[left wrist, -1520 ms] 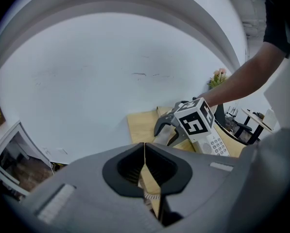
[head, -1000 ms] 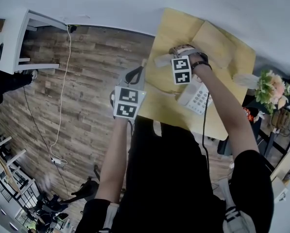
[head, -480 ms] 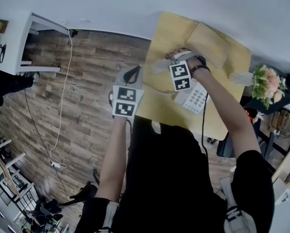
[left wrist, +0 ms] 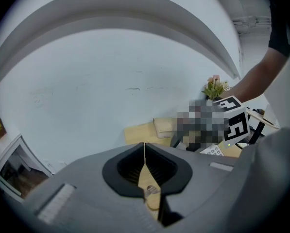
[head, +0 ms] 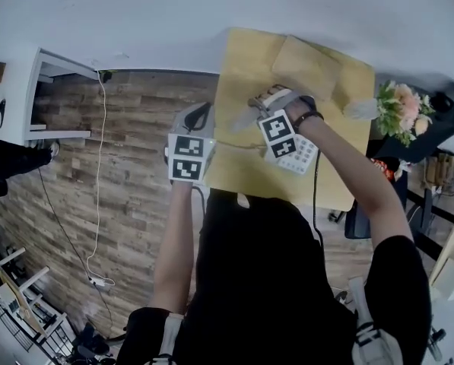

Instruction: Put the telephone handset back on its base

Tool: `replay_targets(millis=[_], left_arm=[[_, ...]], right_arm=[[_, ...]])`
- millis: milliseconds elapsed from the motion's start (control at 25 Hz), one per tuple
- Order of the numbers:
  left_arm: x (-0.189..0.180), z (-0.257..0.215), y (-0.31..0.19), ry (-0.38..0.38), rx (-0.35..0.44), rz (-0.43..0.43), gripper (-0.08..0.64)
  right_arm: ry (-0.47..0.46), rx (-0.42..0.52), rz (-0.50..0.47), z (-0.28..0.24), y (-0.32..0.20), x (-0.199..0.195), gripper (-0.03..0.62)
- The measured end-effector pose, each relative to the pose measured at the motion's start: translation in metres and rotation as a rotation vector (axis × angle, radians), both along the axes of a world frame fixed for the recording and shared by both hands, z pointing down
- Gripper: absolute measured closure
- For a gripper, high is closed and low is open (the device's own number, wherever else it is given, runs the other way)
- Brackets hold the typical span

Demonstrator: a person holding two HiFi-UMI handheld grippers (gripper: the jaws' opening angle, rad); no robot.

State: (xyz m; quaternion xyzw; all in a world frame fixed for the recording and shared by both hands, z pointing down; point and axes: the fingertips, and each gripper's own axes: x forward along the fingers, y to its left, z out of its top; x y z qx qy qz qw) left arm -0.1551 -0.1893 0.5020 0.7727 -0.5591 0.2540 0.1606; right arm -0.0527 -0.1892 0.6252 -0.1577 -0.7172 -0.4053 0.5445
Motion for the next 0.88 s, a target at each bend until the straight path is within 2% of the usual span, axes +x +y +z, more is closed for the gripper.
replay_targets(millis=[480,760,880], left_arm=[[0.022,-0.011,-0.016,-0.007,0.014,0.124,0.546],[0.035,-0.005,-0.015,-0.003,0.004,0.179,0.546],[0.039,-0.003,-0.014,-0.002,0.000,0.192,0.546]], right_arm=[[0.012,0.074,-0.071,-0.016,0.037,0.033,0.390],[0.034,0.216,-0.190,-0.013,0.051,0.049,0.390],[0.040,0.249,-0.228,-0.011,0.055,0.056,0.390]])
